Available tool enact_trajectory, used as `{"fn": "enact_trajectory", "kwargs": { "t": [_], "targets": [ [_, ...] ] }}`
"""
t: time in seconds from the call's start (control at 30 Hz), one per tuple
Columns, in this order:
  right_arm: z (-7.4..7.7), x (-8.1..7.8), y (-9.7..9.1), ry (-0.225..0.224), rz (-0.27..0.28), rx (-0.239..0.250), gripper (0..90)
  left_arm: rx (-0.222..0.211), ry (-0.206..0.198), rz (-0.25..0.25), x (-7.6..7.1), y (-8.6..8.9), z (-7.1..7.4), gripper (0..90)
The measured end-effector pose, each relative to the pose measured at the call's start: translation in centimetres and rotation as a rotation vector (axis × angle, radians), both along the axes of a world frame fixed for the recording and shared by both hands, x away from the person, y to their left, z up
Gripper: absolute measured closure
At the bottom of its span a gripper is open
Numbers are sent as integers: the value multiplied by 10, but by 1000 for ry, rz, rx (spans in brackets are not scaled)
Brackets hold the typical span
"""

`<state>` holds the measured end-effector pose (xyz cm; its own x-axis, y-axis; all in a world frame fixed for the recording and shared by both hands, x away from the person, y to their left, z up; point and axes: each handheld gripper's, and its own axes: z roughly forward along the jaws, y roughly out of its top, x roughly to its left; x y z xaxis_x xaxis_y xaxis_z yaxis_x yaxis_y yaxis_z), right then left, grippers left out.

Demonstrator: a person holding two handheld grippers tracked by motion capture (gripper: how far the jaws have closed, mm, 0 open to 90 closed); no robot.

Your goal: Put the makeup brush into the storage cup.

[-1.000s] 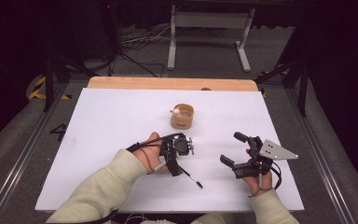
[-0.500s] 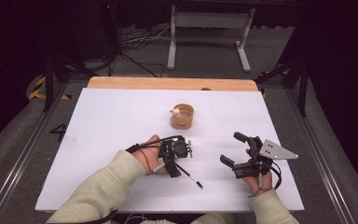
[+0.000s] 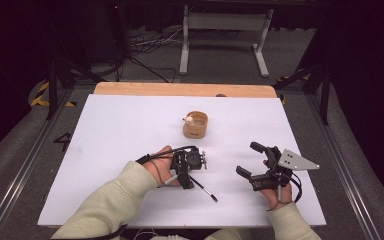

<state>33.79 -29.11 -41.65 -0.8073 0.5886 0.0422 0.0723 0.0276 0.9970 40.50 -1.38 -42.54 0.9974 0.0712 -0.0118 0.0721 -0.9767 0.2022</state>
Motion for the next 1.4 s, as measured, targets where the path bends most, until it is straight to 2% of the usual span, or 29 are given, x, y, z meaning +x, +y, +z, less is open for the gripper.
{"fn": "enact_trajectory", "kwargs": {
  "t": [0.07, 0.17, 0.6, 0.8, 1.03, 1.2, 1.3, 1.4],
  "targets": [
    [0, 0, 1, -3, 3, -2, 12, 0, -10, -5, 0, 0, 1, 403],
    [-1, 0, 1, 3, 6, -3, 13, 14, -4, 3, -2, -1, 2, 462],
    [-1, 1, 0, 11, 11, -2, 16, 14, -18, -16, -5, -1, 4, 701],
    [-1, 2, -1, 22, 17, 9, 27, 24, -28, -19, -6, -1, 4, 841],
    [-1, 2, -1, 27, 27, 10, 30, 38, -36, -29, -6, -2, 4, 848],
    [-2, 2, -2, 31, 34, 15, 31, 33, -63, -33, -8, 0, 5, 851],
    [-2, 3, -2, 30, 32, 20, 31, 13, -61, -20, -7, 8, 11, 851],
    [-1, 2, -3, 32, 30, 21, 31, -28, -60, -8, -7, 16, 16, 851]
  ]
}}
